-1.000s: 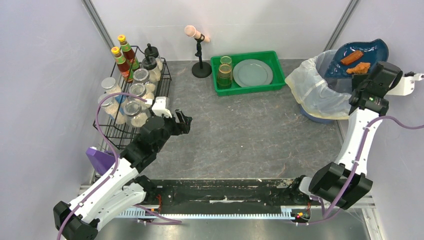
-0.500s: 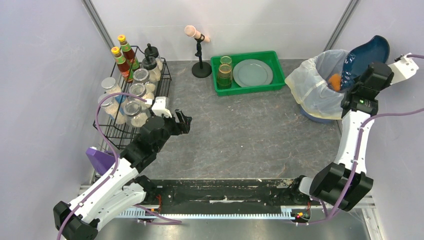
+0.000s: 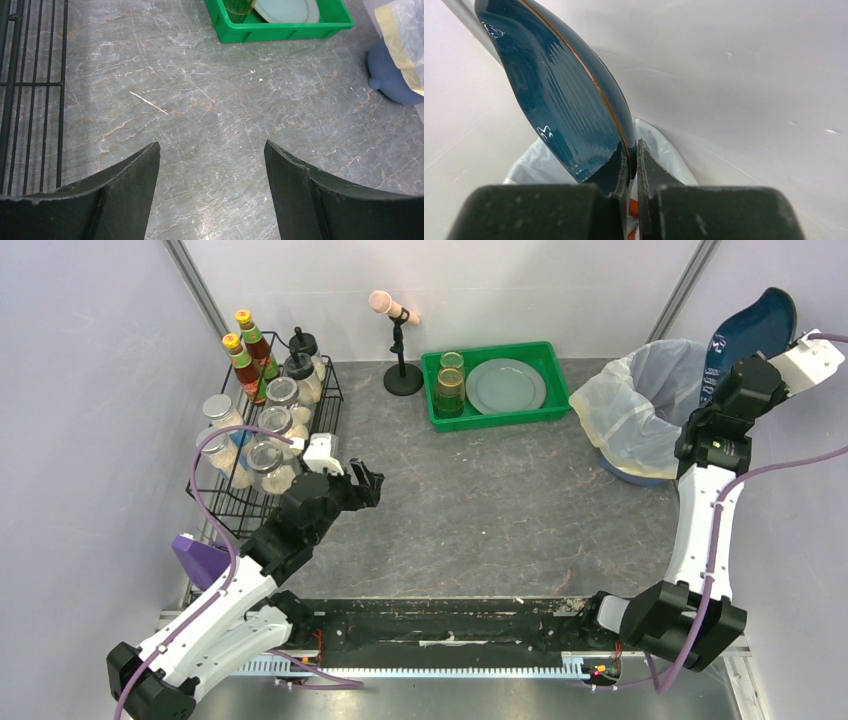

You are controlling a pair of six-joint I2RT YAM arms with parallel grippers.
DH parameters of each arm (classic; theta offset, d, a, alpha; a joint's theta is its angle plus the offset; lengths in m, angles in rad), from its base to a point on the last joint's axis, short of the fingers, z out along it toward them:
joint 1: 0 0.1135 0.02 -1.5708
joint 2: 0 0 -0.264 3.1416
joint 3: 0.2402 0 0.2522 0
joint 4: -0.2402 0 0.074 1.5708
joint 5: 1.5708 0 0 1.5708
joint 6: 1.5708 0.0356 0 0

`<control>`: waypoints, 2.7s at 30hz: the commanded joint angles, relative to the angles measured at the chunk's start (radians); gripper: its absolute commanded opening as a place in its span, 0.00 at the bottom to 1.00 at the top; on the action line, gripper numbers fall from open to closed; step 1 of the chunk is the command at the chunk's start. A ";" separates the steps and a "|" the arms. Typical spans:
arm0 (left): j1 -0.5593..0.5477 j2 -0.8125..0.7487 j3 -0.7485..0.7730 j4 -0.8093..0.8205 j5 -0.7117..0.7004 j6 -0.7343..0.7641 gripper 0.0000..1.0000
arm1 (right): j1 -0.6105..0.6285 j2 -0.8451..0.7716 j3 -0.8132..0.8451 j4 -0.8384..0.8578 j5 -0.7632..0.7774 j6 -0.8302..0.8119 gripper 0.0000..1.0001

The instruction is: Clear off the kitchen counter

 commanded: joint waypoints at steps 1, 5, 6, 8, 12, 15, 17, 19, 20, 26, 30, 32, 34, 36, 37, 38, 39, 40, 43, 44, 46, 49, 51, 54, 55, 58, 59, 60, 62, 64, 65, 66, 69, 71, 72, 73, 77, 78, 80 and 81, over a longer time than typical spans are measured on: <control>-0.002 -0.009 -0.001 0.029 -0.007 -0.033 0.82 | 0.046 -0.063 0.152 0.097 -0.037 0.104 0.00; -0.002 -0.011 -0.001 0.029 -0.005 -0.036 0.82 | 0.091 -0.037 0.242 0.006 -0.124 0.219 0.00; -0.002 -0.013 -0.003 0.029 -0.004 -0.036 0.82 | 0.109 -0.030 0.253 -0.012 -0.148 0.248 0.00; -0.002 -0.015 -0.004 0.030 -0.002 -0.038 0.82 | 0.148 -0.015 0.266 -0.028 -0.178 0.304 0.00; -0.002 -0.016 -0.005 0.029 -0.002 -0.040 0.82 | 0.234 0.035 0.292 -0.064 -0.230 0.391 0.00; -0.002 -0.015 -0.006 0.030 -0.002 -0.042 0.82 | 0.299 0.072 0.296 -0.078 -0.270 0.458 0.00; -0.001 -0.013 -0.009 0.032 -0.003 -0.042 0.82 | 0.344 0.095 0.287 -0.076 -0.274 0.495 0.00; -0.001 -0.010 -0.008 0.033 -0.001 -0.041 0.82 | 0.390 0.127 0.285 -0.069 -0.283 0.514 0.00; -0.001 -0.011 -0.008 0.033 0.001 -0.040 0.82 | 0.405 0.151 0.289 -0.067 -0.292 0.518 0.00; 0.000 -0.001 -0.008 0.036 0.004 -0.037 0.82 | 0.528 0.278 0.322 -0.063 -0.274 0.550 0.00; 0.000 0.001 -0.004 0.041 0.001 -0.016 0.82 | 0.580 0.418 0.404 -0.135 -0.240 0.578 0.00; 0.000 -0.002 0.004 0.036 -0.002 0.008 0.82 | 0.596 0.475 0.426 -0.155 -0.227 0.614 0.00; 0.000 -0.008 0.014 0.024 -0.011 0.036 0.82 | 0.607 0.508 0.399 -0.139 -0.188 0.671 0.00; 0.000 -0.018 0.027 0.013 -0.014 0.052 0.82 | 0.617 0.530 0.355 -0.085 -0.154 0.712 0.00; 0.000 -0.023 0.032 0.010 -0.011 0.056 0.82 | 0.623 0.543 0.337 -0.059 -0.129 0.731 0.00; -0.001 -0.029 0.036 0.007 -0.004 0.056 0.82 | 0.628 0.557 0.327 -0.043 -0.106 0.748 0.00; 0.000 -0.034 0.043 0.005 0.003 0.056 0.82 | 0.631 0.576 0.319 -0.028 -0.088 0.769 0.00; -0.001 -0.040 0.049 0.004 0.014 0.059 0.82 | 0.632 0.598 0.317 -0.017 -0.077 0.793 0.00; 0.000 -0.050 0.070 -0.007 0.034 0.070 0.82 | 0.639 0.654 0.307 0.016 -0.043 0.847 0.00; 0.000 -0.049 0.078 -0.014 0.037 0.077 0.82 | 0.642 0.670 0.310 0.042 -0.029 0.860 0.00; -0.001 -0.048 0.096 -0.029 0.036 0.084 0.82 | 0.647 0.714 0.327 0.056 -0.009 0.891 0.00; 0.000 -0.050 0.112 -0.047 0.024 0.088 0.82 | 0.649 0.775 0.354 0.054 0.008 0.938 0.00; -0.001 -0.051 0.117 -0.053 0.018 0.088 0.82 | 0.652 0.808 0.367 0.051 0.011 0.966 0.00; 0.000 -0.048 0.124 -0.061 0.011 0.090 0.82 | 0.654 0.851 0.389 0.051 0.012 0.978 0.00; 0.000 -0.046 0.126 -0.064 0.010 0.092 0.82 | 0.653 0.862 0.398 0.049 0.012 0.979 0.00; 0.000 -0.043 0.130 -0.068 0.007 0.098 0.82 | 0.654 0.900 0.422 0.048 0.010 0.982 0.00; 0.000 -0.040 0.130 -0.068 0.006 0.100 0.82 | 0.654 0.913 0.433 0.043 0.008 0.982 0.00; 0.000 -0.039 0.132 -0.069 0.006 0.100 0.82 | 0.653 0.924 0.443 0.037 0.005 0.982 0.00; 0.000 -0.039 0.134 -0.071 0.006 0.102 0.82 | 0.653 0.947 0.458 0.027 -0.005 0.990 0.00; 0.000 -0.039 0.138 -0.074 0.004 0.103 0.82 | 0.653 0.958 0.460 0.027 -0.012 0.998 0.04; -0.001 -0.042 0.139 -0.078 0.004 0.103 0.82 | 0.652 0.960 0.458 0.026 -0.012 1.002 0.06; 0.000 -0.044 0.141 -0.081 0.003 0.104 0.82 | 0.652 0.958 0.453 0.026 -0.008 1.001 0.09; -0.001 -0.058 0.149 -0.095 0.000 0.103 0.81 | 0.650 0.952 0.438 0.026 0.001 1.000 0.19; 0.000 -0.070 0.160 -0.108 -0.002 0.104 0.81 | 0.647 0.951 0.434 0.005 -0.001 0.997 0.21; 0.000 -0.076 0.169 -0.118 -0.002 0.104 0.81 | 0.645 0.950 0.432 0.002 -0.002 0.996 0.22; 0.000 -0.082 0.178 -0.128 -0.001 0.106 0.81 | 0.646 0.949 0.428 0.001 -0.004 0.996 0.24; -0.001 -0.106 0.232 -0.169 0.005 0.118 0.81 | 0.643 0.930 0.411 0.001 -0.017 0.983 0.32; 0.000 -0.111 0.251 -0.183 0.007 0.126 0.81 | 0.641 0.920 0.403 0.002 -0.018 0.975 0.34; 0.000 -0.121 0.286 -0.214 0.008 0.139 0.81 | 0.643 0.893 0.379 -0.001 -0.020 0.968 0.37; 0.000 -0.128 0.303 -0.232 0.009 0.146 0.81 | 0.643 0.876 0.359 -0.001 -0.021 0.968 0.39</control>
